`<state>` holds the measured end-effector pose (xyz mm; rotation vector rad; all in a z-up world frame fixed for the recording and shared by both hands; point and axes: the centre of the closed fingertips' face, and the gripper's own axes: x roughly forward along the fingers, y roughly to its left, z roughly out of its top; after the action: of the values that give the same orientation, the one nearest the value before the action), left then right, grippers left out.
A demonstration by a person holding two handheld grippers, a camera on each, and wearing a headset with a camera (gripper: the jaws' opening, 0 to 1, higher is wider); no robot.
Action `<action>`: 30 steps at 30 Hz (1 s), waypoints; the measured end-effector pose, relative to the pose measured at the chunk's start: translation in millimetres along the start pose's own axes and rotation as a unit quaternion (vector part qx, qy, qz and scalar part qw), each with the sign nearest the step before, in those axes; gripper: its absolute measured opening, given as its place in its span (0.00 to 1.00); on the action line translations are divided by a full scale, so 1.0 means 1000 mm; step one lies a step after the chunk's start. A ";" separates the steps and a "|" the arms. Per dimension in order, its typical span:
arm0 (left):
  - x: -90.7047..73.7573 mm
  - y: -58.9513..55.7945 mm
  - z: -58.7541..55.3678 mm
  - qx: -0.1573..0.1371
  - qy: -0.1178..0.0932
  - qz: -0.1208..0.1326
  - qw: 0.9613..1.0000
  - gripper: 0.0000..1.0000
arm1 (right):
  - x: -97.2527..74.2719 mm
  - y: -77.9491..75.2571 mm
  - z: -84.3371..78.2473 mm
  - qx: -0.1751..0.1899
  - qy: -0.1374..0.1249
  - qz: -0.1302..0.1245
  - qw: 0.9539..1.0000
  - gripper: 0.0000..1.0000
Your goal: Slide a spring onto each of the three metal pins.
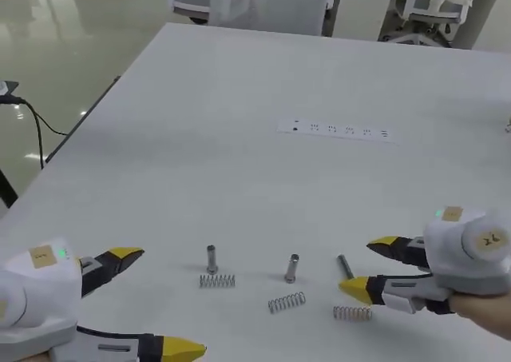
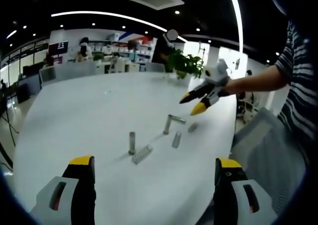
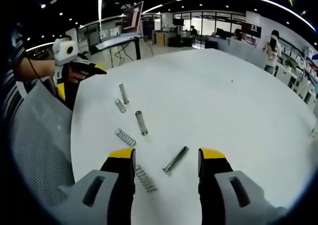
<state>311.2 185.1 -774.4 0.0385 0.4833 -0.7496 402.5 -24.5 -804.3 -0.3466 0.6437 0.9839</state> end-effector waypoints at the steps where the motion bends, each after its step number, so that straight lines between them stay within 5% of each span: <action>1: 0.000 0.000 0.000 -0.001 0.000 0.000 1.000 0.98 | 0.002 -0.002 0.000 -0.001 0.004 -0.003 1.000 0.48; 7: -0.002 0.000 -0.004 -0.004 0.003 0.001 1.000 0.98 | 0.009 -0.008 0.003 -0.010 0.011 -0.004 1.000 0.37; 14: -0.003 0.001 -0.005 -0.006 0.004 0.003 1.000 0.97 | 0.019 -0.019 -0.006 0.032 0.044 -0.012 0.998 0.26; 30: -0.004 0.002 -0.009 -0.008 0.008 0.003 1.000 0.97 | 0.039 -0.026 -0.023 0.081 0.090 -0.022 0.992 0.16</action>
<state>306.2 190.5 -780.5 0.0312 0.5050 -0.7390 432.2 -24.8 -847.7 -0.3061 0.8720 0.8578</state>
